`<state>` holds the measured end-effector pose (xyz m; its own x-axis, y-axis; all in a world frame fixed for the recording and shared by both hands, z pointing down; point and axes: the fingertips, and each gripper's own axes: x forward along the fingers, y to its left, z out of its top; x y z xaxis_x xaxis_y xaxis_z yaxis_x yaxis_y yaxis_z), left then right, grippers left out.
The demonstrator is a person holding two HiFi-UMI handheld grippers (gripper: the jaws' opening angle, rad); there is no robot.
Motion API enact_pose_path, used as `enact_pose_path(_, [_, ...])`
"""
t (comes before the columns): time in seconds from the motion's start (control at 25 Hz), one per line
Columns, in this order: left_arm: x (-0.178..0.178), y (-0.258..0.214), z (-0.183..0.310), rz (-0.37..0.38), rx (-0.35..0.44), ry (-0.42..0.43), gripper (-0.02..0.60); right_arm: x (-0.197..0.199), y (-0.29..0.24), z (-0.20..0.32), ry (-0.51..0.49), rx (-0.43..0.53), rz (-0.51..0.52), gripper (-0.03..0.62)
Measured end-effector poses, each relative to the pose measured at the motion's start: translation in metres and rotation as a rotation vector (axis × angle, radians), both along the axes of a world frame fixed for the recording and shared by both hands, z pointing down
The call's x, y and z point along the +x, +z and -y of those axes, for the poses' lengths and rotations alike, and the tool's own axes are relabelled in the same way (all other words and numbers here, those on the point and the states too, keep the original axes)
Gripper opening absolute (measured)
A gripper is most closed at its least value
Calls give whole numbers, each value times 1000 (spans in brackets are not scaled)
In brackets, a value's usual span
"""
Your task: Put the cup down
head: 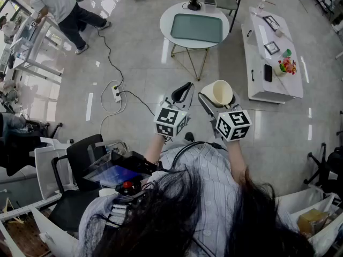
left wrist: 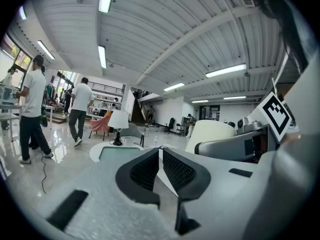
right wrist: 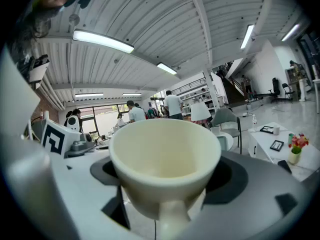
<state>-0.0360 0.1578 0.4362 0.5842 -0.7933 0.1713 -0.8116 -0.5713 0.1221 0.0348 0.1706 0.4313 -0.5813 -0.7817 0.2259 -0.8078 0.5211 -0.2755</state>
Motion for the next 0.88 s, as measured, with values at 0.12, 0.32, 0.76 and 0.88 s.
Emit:
enact_pose_path(0.12, [-1, 1, 1, -14, -10, -1, 35, -2, -2, 3, -3, 8, 4, 417])
enact_pose_path(0.32, [-6, 5, 1, -30, -31, -3, 37, -6, -12, 4, -1, 45, 79, 419])
enact_pose_path(0.76, [4, 20, 12, -41, -83, 6, 37, -2, -6, 16, -9, 11, 95, 419])
enact_pose_path(0.88, [3, 26, 23, -33, -99, 1, 37, -1, 0, 32, -13, -7, 93, 419])
